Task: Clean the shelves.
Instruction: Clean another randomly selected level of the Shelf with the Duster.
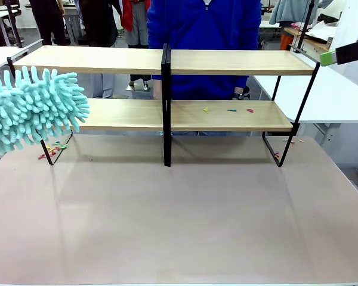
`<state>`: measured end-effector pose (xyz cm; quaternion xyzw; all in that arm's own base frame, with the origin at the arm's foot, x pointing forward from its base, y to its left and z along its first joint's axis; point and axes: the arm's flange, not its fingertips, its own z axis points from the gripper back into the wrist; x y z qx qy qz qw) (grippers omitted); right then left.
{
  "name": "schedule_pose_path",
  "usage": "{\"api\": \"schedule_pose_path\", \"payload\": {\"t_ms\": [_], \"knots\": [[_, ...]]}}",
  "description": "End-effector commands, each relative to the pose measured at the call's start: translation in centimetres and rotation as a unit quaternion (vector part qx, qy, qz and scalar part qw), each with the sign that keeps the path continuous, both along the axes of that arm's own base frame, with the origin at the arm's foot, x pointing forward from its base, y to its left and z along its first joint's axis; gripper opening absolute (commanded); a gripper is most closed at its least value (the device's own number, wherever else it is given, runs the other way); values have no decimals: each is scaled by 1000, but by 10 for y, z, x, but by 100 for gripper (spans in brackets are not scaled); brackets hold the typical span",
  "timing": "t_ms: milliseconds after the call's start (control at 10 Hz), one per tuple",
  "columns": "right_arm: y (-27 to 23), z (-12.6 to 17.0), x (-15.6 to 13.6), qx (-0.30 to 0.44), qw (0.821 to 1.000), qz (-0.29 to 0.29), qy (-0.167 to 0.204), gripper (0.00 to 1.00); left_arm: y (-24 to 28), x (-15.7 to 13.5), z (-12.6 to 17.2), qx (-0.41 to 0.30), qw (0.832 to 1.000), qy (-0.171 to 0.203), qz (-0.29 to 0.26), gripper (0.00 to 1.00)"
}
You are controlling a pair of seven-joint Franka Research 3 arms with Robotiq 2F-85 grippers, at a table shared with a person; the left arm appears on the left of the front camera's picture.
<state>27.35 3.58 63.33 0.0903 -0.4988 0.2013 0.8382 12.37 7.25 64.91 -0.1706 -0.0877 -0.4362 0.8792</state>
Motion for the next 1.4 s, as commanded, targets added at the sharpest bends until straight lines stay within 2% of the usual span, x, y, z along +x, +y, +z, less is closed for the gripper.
{"api": "schedule_pose_path", "payload": {"t_ms": [0, 100, 200, 300, 400, 500, 600, 700, 800, 900, 1000, 1100, 1200, 1300], "knots": [[0, 0, 0, 3, 1000, 2, 0, 100, -2, 3, -3, -27, 1000, 1, 4, 12], [0, 0, 0, 3, 1000, 2, 0, 100, -7, 10, -10, -20, 993, -46, 106, 12], [0, 0, 0, 3, 1000, 2, 0, 100, -15, 21, -17, -32, 978, -95, 185, 12], [0, 0, 0, 0, 1000, 0, 0, 100, -20, 29, -25, -35, 946, -164, 277, 12], [6, -7, 0, -17, 997, 47, 53, 100, -24, 25, -25, -92, 966, -117, 211, 12], [10, -14, 1, -29, 996, 47, 75, 100, -20, 23, -19, -112, 985, -42, 127, 12], [4, -5, 0, -7, 1000, 10, 19, 100, 0, 0, 0, 0, 1000, 0, 0, 12], [4, -5, 0, -7, 1000, 10, 19, 100, 0, 0, 0, 0, 1000, 0, 0, 12], [9, -14, 0, -17, 998, 22, 47, 100, -1, 1, -6, 2, 999, -40, 21, 12], [10, -11, -2, -17, 999, 7, 41, 100, -4, 2, -8, -13, 998, -37, 44, 12], [7, -11, 0, -14, 999, 18, 41, 100, 0, 0, 0, 0, 1000, 0, 0, 12], [7, -11, 0, -14, 999, 18, 41, 100, 0, 0, 0, 0, 1000, 0, 0, 12], [7, -11, 0, -14, 999, 18, 41, 100, 0, -5, 8, -35, 993, -71, 91, 12], [7, -11, 0, -14, 999, 18, 41, 100, -6, -4, 13, -88, 977, -123, 151, 12]]}}
